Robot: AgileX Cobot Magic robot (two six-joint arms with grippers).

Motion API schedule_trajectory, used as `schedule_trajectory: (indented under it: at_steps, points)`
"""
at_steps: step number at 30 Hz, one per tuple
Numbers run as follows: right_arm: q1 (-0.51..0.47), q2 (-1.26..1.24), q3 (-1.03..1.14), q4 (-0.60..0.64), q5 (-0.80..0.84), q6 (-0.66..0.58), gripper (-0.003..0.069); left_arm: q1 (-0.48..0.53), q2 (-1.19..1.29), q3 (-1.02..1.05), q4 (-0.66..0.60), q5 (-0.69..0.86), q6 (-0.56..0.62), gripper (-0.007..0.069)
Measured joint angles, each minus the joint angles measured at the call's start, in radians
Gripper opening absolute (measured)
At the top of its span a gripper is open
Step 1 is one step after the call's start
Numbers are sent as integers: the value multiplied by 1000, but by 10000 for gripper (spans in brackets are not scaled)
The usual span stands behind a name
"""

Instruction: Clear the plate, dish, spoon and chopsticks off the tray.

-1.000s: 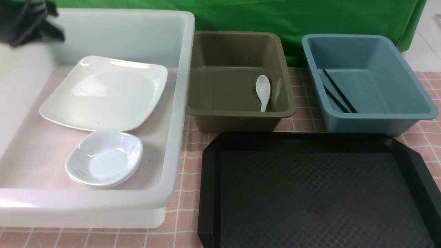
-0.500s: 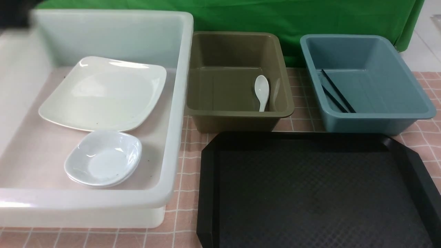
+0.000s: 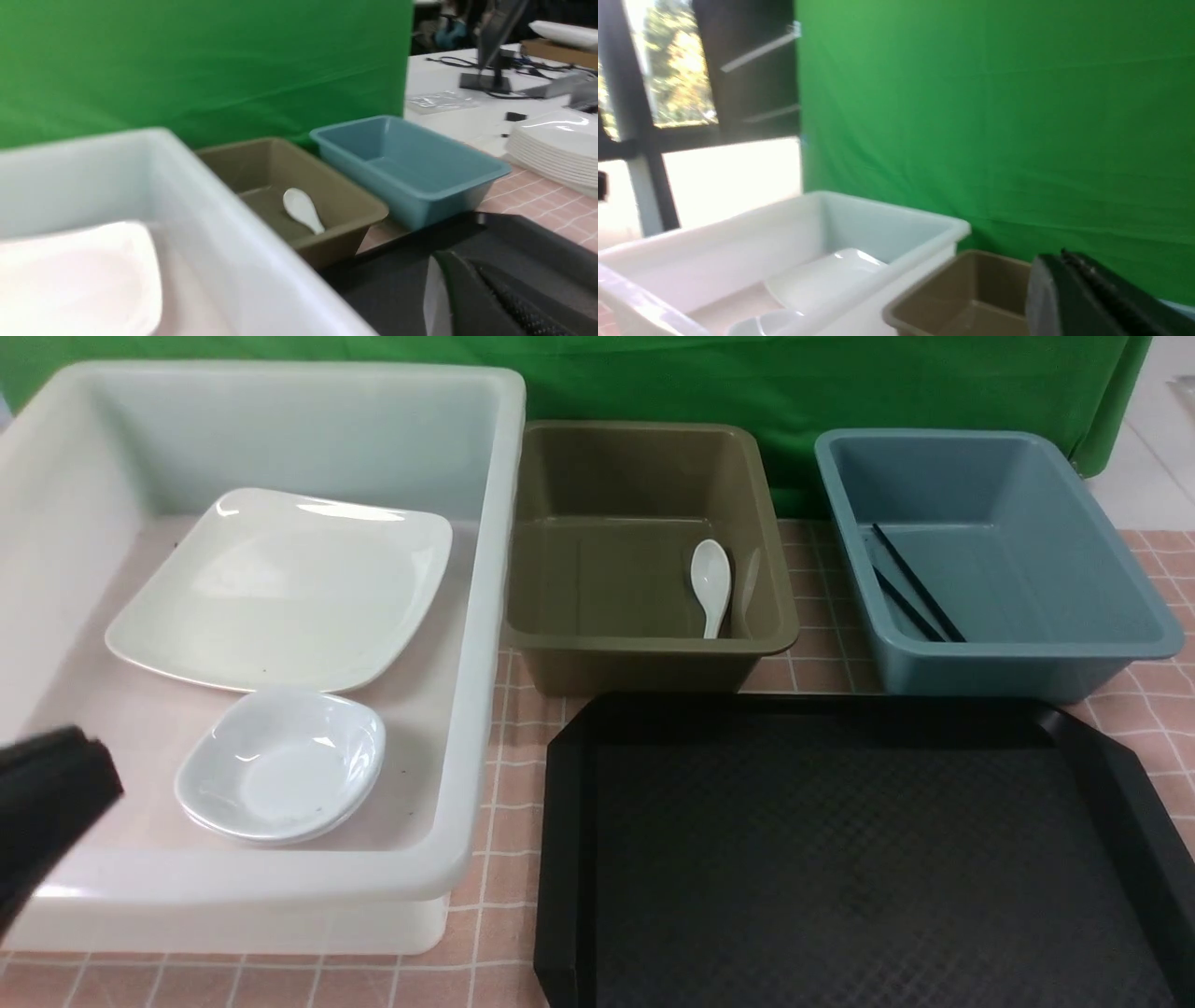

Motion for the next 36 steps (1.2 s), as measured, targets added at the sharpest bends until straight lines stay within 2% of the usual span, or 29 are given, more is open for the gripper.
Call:
schedule_trajectory:
  at_steps: [4,9,13,24,31,36]
  points:
    - [0,-15,44,4,-90,5,44,0,-64,123,-48,-138,-13,-3]
    - [0,-17,44,4,-102,7,83,0,-66,137,-62,-205,-18,-3]
    - [0,-17,44,4,-102,7,97,0,-66,138,-46,-209,-18,-3]
    - [0,-17,44,4,-103,7,125,0,-66,138,105,-210,-18,-2]
    - [0,-17,44,3,-103,8,143,0,-66,138,119,-210,16,-2]
    - [0,-17,44,3,-103,8,155,4,-67,138,195,-193,39,-1]
